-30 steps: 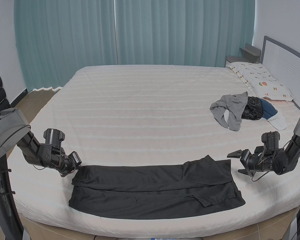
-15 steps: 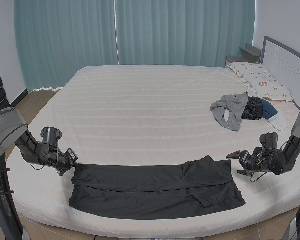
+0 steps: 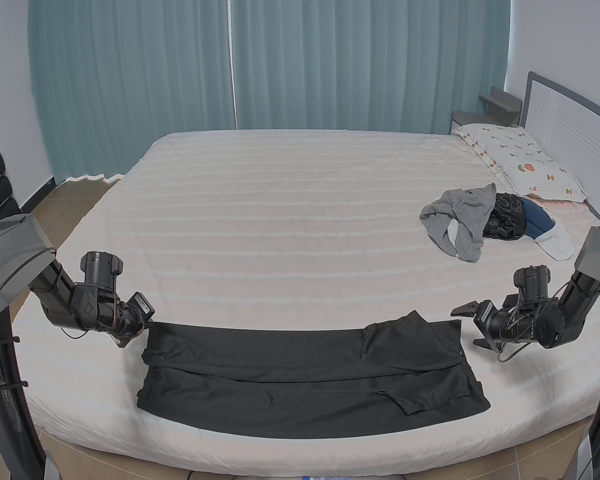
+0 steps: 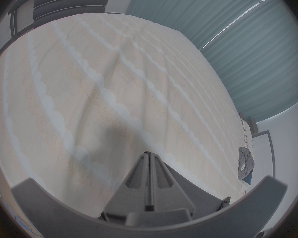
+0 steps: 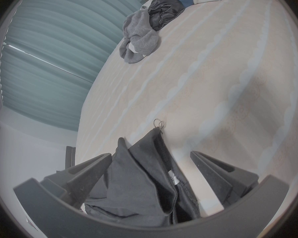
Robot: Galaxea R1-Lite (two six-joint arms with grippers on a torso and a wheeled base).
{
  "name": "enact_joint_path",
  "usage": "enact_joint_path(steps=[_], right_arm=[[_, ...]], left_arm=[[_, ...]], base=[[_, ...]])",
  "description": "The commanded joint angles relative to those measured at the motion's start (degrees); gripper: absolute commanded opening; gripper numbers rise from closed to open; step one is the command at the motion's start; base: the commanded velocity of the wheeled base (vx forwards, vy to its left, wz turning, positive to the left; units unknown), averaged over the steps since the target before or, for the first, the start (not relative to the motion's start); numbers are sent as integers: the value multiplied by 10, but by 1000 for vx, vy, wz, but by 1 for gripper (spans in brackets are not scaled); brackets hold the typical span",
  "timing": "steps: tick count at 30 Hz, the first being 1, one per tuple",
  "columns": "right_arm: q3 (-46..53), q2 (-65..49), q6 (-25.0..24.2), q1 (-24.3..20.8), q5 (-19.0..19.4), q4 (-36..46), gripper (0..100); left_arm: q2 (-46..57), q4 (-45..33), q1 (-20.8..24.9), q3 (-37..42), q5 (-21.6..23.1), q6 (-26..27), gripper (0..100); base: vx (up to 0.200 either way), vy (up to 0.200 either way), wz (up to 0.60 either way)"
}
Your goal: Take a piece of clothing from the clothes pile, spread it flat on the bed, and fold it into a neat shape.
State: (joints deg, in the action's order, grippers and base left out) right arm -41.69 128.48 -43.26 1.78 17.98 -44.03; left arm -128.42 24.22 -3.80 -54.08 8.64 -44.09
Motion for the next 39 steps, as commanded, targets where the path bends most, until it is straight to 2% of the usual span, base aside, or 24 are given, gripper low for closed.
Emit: enact_joint_path(steps=[1, 6, 7, 16, 33, 34, 39], right_arm=[[-8, 20, -1, -1, -1, 0, 100], [-19, 37, 1, -10, -1, 0, 100], [-20, 40, 1, -11, -1, -1, 0], [-9, 55, 1, -11, -2, -80, 0], [-5, 43, -15, -4, -18, -105, 0], [-4, 43, -15, -4, -18, -105, 100], [27, 18, -15, -7, -17, -149, 100]], left_arm=[[-2, 0, 1, 3, 4, 0, 0], [-6, 0, 1, 3, 6, 1, 0], [-7, 1, 1, 3, 7, 1, 0], [-8, 1, 1, 4, 8, 1, 0], [-7, 1, 1, 6, 8, 2, 0], [-6, 1, 1, 6, 8, 1, 100], [-3, -1, -2, 6, 31, 0, 100]], base=[[0, 0, 0], [0, 0, 0], [0, 0, 0], [0, 0, 0], [0, 0, 0], [0, 0, 0], [0, 0, 0]])
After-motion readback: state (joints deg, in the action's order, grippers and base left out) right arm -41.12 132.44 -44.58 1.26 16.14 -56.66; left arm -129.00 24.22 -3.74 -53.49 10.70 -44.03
